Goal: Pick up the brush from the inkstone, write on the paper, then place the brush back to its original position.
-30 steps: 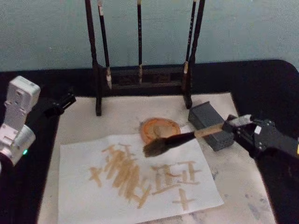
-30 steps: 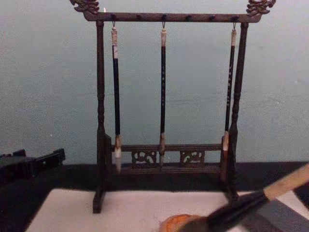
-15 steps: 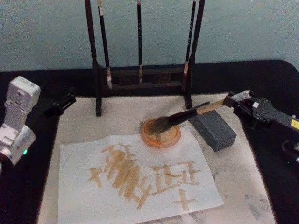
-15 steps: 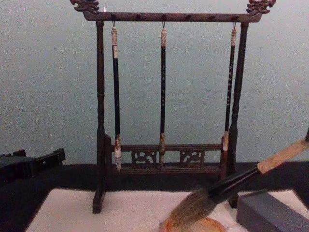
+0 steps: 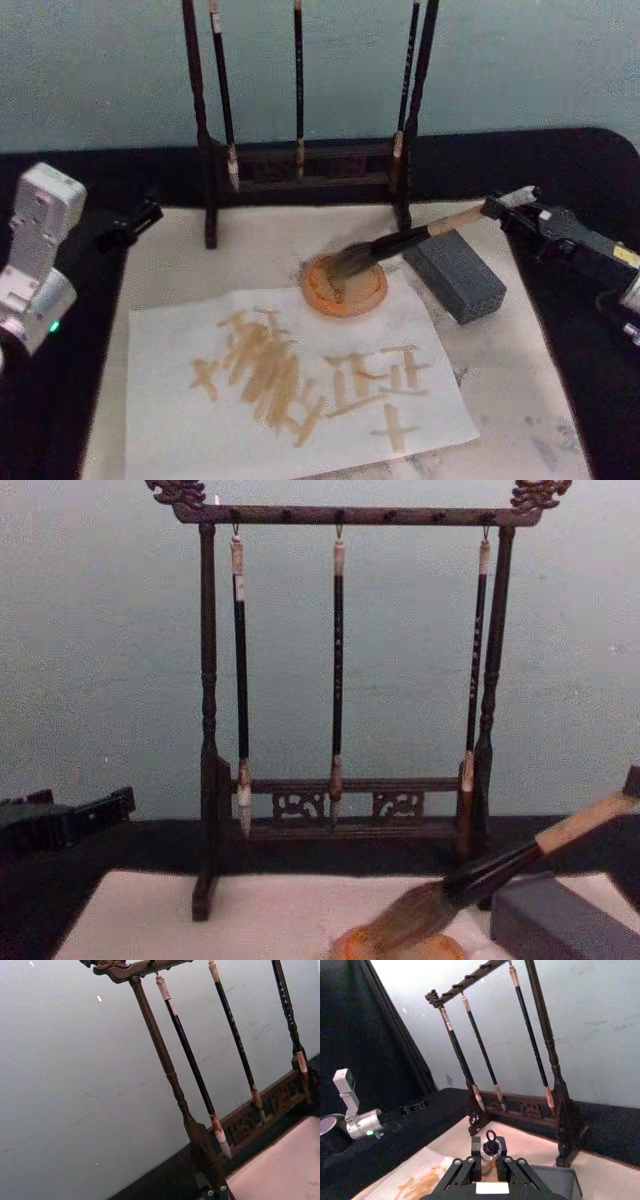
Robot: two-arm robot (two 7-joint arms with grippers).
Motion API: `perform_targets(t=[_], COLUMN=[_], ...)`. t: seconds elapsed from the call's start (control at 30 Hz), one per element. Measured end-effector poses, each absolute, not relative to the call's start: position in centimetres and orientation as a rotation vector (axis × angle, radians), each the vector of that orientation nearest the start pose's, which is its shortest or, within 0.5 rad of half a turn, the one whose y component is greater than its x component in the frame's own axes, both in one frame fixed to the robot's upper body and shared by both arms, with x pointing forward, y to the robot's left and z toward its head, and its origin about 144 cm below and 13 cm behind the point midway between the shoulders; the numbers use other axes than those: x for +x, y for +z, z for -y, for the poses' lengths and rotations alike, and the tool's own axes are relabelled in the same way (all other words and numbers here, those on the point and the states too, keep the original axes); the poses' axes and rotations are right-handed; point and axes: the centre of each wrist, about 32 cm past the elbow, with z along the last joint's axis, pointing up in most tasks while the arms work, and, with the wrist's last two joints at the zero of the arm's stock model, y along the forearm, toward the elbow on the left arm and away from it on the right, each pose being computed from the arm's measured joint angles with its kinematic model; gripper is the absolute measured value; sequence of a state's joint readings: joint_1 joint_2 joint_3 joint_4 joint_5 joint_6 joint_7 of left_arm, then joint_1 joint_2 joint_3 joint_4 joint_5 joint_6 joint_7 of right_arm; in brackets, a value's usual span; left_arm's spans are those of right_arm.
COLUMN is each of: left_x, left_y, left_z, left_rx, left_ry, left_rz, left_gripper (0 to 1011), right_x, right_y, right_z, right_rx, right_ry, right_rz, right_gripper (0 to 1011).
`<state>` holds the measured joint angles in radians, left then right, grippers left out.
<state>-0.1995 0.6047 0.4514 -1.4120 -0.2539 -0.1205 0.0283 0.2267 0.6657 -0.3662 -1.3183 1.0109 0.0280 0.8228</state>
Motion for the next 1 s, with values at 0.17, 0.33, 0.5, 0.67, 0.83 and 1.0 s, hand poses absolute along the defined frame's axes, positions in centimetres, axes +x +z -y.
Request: perform_targets(t=[0.17, 0.33, 0.5, 0.67, 0.83, 1.0], left_x=[48.86, 48.86, 48.86, 48.86, 48.86, 48.86], left_y=[113.98, 113.98, 113.98, 113.98, 113.98, 113.98], left_z=[-30.97, -30.97, -30.97, -30.97, -30.97, -30.97], left_rx=[0.304, 0.304, 0.304, 0.304, 0.304, 0.304], left_ry=[1.248, 1.248, 1.248, 1.248, 1.248, 1.248], left_rz=[0.285, 0.285, 0.285, 0.285, 0.285, 0.285], left_gripper=[1002, 1002, 1000, 1002, 1002, 1002], right_x=[50.4, 50.77, 50.91, 50.95, 50.93, 50.92], right_y=[114.36, 114.02, 113.96, 113.98, 114.12, 114.34], right_z=[37.28, 37.39, 37.39, 37.4, 37.44, 37.4], right_rx=[0.18, 0.179, 0.172, 0.158, 0.145, 0.126], right_ry=[-0.652, -0.666, -0.68, -0.696, -0.716, -0.736], right_rz=[-0.355, -0.38, -0.4, -0.418, -0.429, -0.437], right_gripper=[161, 161, 161, 161, 161, 161])
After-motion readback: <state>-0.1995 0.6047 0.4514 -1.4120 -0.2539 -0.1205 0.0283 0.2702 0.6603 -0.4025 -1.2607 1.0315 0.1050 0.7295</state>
